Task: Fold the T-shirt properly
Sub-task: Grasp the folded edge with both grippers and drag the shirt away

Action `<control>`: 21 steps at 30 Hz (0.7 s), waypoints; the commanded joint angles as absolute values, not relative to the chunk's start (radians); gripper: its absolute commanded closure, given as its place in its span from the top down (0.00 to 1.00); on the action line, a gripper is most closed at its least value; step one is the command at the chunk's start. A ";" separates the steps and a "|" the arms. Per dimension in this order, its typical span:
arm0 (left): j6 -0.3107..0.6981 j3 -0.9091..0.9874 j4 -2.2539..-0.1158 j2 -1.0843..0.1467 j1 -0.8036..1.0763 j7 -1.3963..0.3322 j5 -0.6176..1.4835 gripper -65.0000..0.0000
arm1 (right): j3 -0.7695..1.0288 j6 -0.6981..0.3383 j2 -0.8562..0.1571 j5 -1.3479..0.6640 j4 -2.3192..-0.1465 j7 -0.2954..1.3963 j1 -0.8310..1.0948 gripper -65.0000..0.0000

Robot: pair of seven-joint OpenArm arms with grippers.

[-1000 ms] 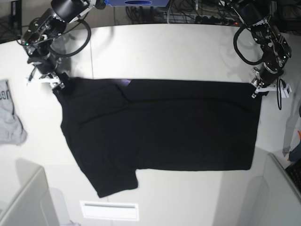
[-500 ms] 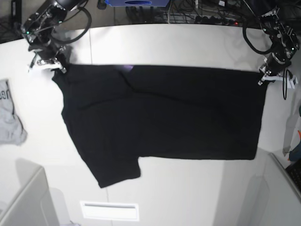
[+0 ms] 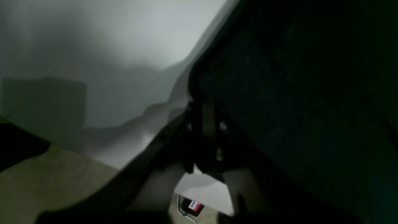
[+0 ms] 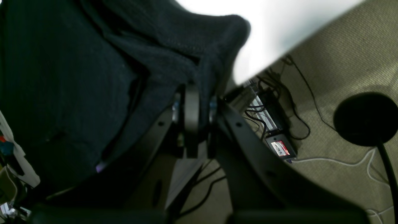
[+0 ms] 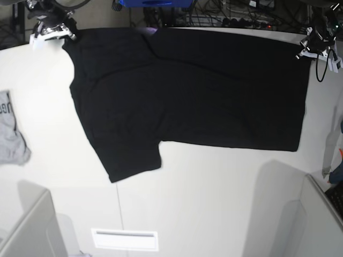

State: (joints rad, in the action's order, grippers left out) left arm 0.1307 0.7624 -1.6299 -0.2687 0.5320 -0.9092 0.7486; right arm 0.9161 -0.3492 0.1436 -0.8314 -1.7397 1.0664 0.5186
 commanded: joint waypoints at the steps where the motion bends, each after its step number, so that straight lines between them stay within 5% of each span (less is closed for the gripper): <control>1: 0.130 0.769 -1.649 -0.283 0.536 -0.898 0.753 0.00 | 0.915 -0.352 0.134 -0.851 -1.756 1.050 0.522 0.00; 17: 0.130 0.843 -1.650 -0.274 0.613 -0.903 0.754 0.00 | 0.920 -0.346 0.133 -0.849 -1.759 1.058 0.501 0.00; 18: 0.130 0.871 -1.650 -0.260 0.615 -0.903 0.754 0.00 | 0.920 -0.348 0.133 -0.849 -1.759 1.058 0.501 0.06; 21: 0.130 0.934 -1.669 -0.240 0.615 -0.903 0.754 0.41 | 0.921 -0.351 0.133 -0.854 -1.759 1.052 0.503 0.48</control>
State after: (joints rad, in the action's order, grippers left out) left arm 0.1200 0.9272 -1.6436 -0.2234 0.6079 -0.9169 0.7338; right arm 0.9134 -0.3492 0.1410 -0.8547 -1.7416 1.0611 0.4946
